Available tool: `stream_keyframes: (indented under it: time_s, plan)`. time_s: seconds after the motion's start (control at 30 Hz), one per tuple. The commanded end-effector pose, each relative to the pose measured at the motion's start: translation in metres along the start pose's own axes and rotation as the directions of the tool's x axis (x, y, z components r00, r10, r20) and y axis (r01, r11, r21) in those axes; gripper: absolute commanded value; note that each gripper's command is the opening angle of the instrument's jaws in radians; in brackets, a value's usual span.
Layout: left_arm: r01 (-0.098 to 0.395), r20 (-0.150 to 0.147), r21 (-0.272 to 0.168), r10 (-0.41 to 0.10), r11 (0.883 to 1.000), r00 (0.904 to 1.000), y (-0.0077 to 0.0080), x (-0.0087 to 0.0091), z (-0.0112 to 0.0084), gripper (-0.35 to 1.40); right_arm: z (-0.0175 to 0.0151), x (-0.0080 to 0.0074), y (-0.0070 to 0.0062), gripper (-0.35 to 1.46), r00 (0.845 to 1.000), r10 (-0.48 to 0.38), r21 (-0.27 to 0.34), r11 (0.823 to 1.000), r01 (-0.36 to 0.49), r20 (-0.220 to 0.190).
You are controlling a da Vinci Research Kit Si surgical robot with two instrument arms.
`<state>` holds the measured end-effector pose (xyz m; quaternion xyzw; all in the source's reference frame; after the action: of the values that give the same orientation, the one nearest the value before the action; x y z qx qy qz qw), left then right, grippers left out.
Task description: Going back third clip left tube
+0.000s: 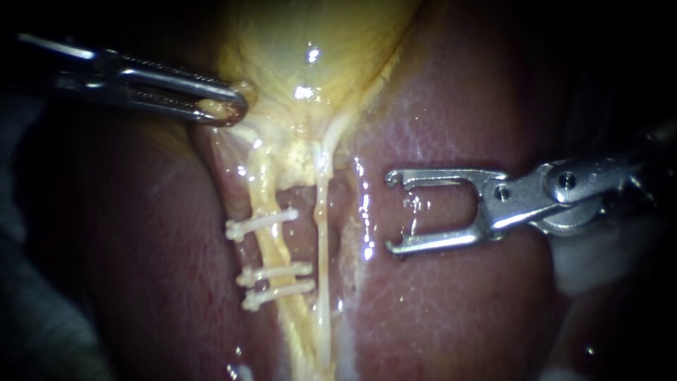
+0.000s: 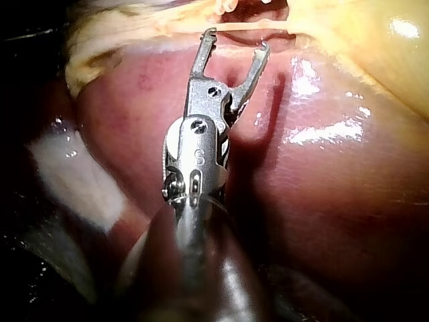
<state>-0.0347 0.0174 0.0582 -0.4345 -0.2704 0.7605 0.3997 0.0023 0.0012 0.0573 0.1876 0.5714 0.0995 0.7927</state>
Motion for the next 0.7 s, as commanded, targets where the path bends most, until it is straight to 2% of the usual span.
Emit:
stream_keyframes:
  time_s: [0.03,0.17,0.3,0.7]
  plan:
    - [-0.002,-0.002,0.005,0.002,1.000,1.0000,-0.0002,-0.0001,0.0005,-0.35,-0.0001,0.0000,0.0000,0.50,1.000,0.000,0.000,1.000,0.000,0.000]
    - [-0.009,-0.002,0.007,0.009,1.000,1.0000,-0.0011,-0.0011,0.0027,-0.35,-0.0002,-0.0001,0.0000,0.50,1.000,0.000,0.000,1.000,0.000,0.000]
    - [-0.016,0.008,0.001,0.016,1.000,0.9998,-0.0018,-0.0020,0.0041,-0.35,-0.0002,-0.0001,0.0000,0.50,1.000,0.000,0.001,1.000,0.000,0.000]
    - [-0.016,0.012,-0.002,0.016,1.000,0.9998,-0.0018,-0.0020,0.0041,-0.35,-0.0003,-0.0001,-0.0001,0.50,1.000,-0.001,0.010,1.000,0.001,-0.002]
